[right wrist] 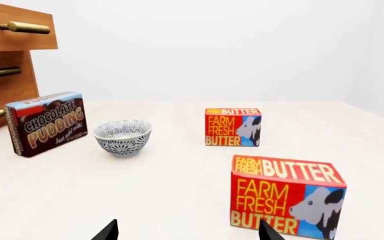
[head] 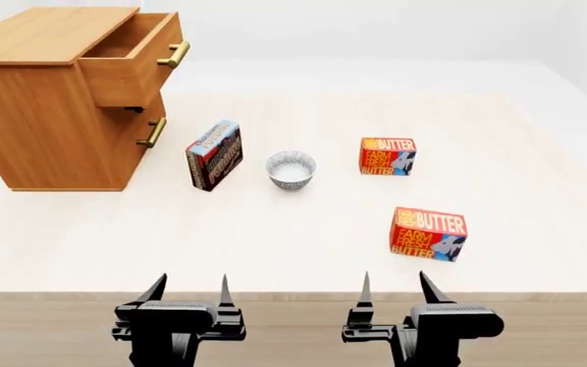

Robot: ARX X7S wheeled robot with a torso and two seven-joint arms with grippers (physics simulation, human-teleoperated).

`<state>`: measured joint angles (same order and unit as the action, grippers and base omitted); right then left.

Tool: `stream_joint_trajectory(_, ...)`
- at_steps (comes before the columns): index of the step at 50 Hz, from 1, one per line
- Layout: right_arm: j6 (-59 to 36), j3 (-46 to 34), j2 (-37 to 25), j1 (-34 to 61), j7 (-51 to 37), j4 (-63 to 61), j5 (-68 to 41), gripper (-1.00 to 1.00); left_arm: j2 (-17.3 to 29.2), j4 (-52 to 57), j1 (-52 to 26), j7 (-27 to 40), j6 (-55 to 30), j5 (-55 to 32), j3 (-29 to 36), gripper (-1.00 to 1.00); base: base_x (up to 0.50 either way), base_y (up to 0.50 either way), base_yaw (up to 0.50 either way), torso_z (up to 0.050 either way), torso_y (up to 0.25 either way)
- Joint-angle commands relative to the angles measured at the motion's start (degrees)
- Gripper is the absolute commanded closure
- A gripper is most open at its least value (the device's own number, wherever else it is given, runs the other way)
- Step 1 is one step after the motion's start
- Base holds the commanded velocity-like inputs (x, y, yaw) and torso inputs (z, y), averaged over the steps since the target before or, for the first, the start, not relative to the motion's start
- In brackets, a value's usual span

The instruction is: Put the bowl in the top drawer of the cabinet.

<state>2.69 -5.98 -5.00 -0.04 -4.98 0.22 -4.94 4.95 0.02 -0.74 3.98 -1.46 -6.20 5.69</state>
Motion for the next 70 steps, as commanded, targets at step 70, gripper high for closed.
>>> stream_joint_trajectory(70,-23.91,-2.53,-6.59,-0.49,-7.63,-40.24,-5.1,-1.0,7.37,39.72,-1.71,10.54,-27.2,-3.63,1.1,-1.0,0.2,0.08,0.0,0.004,0.0)
